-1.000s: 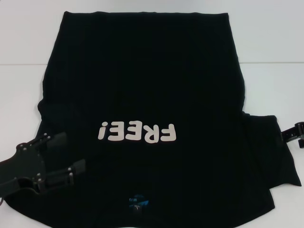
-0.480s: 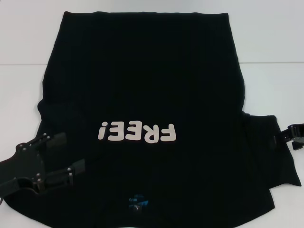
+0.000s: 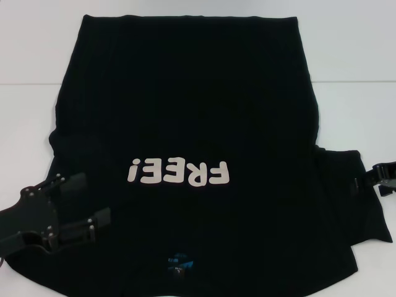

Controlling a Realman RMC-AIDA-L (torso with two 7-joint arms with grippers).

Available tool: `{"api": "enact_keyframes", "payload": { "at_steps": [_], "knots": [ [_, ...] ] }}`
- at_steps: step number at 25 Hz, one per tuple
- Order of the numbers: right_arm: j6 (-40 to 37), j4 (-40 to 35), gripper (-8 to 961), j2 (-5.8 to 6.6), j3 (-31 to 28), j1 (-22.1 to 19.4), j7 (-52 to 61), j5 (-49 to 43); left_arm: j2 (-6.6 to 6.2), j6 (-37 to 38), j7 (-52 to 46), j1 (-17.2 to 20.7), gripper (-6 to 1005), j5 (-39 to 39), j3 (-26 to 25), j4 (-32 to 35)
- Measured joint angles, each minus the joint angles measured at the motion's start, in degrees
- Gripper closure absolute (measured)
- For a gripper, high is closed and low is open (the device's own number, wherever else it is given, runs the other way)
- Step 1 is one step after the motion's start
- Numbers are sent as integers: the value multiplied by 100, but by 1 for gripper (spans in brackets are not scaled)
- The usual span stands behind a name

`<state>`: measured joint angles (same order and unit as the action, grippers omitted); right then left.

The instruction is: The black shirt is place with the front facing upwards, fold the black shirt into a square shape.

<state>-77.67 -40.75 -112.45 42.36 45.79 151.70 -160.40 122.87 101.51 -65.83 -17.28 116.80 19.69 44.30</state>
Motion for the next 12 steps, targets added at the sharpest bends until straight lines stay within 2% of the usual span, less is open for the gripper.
{"api": "enact_keyframes", "payload": {
  "at_steps": [12],
  "knots": [
    [78, 33, 189, -7, 65, 0, 8, -76, 0, 0, 0, 5, 64, 0, 0, 0]
  ]
}}
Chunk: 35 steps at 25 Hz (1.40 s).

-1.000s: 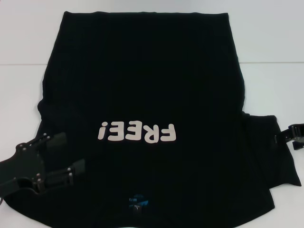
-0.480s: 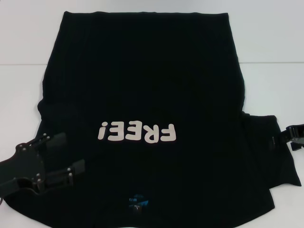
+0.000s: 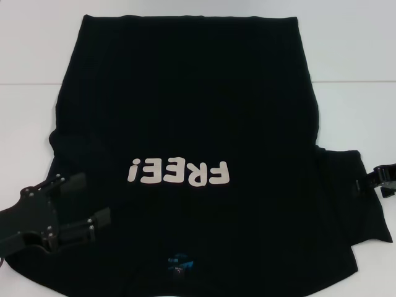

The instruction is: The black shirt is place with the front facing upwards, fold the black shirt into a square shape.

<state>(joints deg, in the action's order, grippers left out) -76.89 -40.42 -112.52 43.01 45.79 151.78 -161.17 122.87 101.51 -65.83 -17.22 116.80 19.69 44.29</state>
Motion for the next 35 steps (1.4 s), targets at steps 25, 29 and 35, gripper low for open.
{"api": "enact_keyframes", "payload": {
  "at_steps": [25, 29, 35],
  "knots": [
    [10, 105, 188, -33, 44, 88, 1, 12, -9, 0, 0, 0, 65, 0, 0, 0],
    [9, 119, 188, -33, 1, 87, 1, 54, -17, -6, 0, 0, 66, 0, 0, 1],
    [-36, 168, 188, 16, -51, 79, -38, 301, -18, -20, 0, 0, 66, 0, 0, 1]
  ]
}}
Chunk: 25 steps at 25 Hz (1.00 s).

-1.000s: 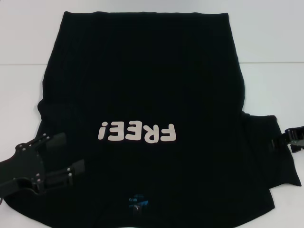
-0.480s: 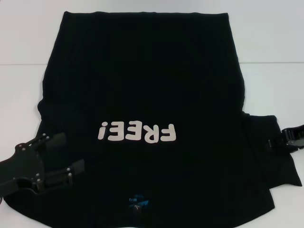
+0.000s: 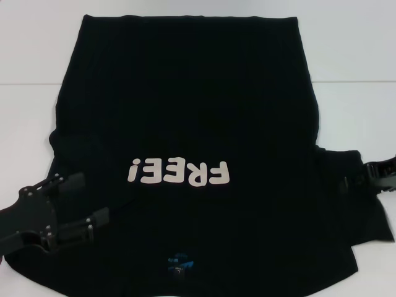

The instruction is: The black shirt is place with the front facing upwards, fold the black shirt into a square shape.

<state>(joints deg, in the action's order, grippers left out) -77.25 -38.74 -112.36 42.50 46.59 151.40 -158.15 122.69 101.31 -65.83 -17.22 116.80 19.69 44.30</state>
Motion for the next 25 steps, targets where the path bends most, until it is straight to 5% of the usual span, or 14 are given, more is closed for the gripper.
{"api": "enact_keyframes", "payload": {
  "at_steps": [14, 25],
  "knots": [
    [39, 66, 188, 105, 119, -60, -19, -154, 0, -5, 1, 16, 68, 0, 0, 0],
    [90, 67, 188, 48, 123, 2, -29, -366, 8, 9, 0, 18, 69, 0, 0, 0]
  ]
}}
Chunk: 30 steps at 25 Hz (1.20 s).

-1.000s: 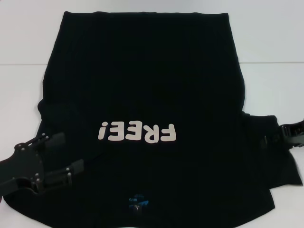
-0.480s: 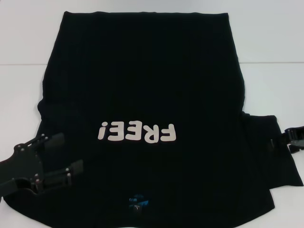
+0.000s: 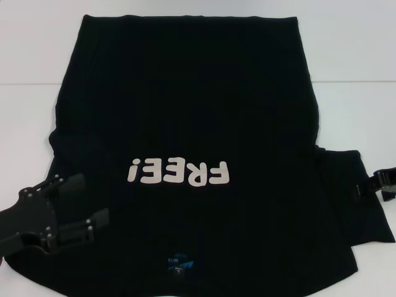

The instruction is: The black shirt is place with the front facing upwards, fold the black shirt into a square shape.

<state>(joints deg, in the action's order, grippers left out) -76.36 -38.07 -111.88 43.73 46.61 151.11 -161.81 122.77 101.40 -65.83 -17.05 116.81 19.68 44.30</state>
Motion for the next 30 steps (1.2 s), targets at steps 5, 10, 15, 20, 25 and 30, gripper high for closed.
{"api": "enact_keyframes", "payload": {
  "at_steps": [5, 10, 15, 20, 25, 30],
  "knots": [
    [46, 22, 188, -22, 66, 6, -2, 0, 1, 3, 0, 0, 70, 0, 0, 0],
    [57, 21, 188, -39, 72, 6, -3, 5, -6, 3, 0, 0, 70, 0, 0, 0],
    [57, 22, 188, -43, 72, 18, -3, 35, -7, 3, 0, 0, 71, 0, 0, 0],
    [53, 29, 188, -58, 77, 43, -3, 42, -7, 3, 0, 0, 72, 0, 0, 0],
    [51, 42, 189, -77, 77, 59, -3, 45, -7, 3, 0, 0, 72, 0, 0, 0],
    [52, 97, 189, -88, 75, 92, -3, 46, -7, 3, 0, 0, 73, 0, 0, 0]
  ]
}}
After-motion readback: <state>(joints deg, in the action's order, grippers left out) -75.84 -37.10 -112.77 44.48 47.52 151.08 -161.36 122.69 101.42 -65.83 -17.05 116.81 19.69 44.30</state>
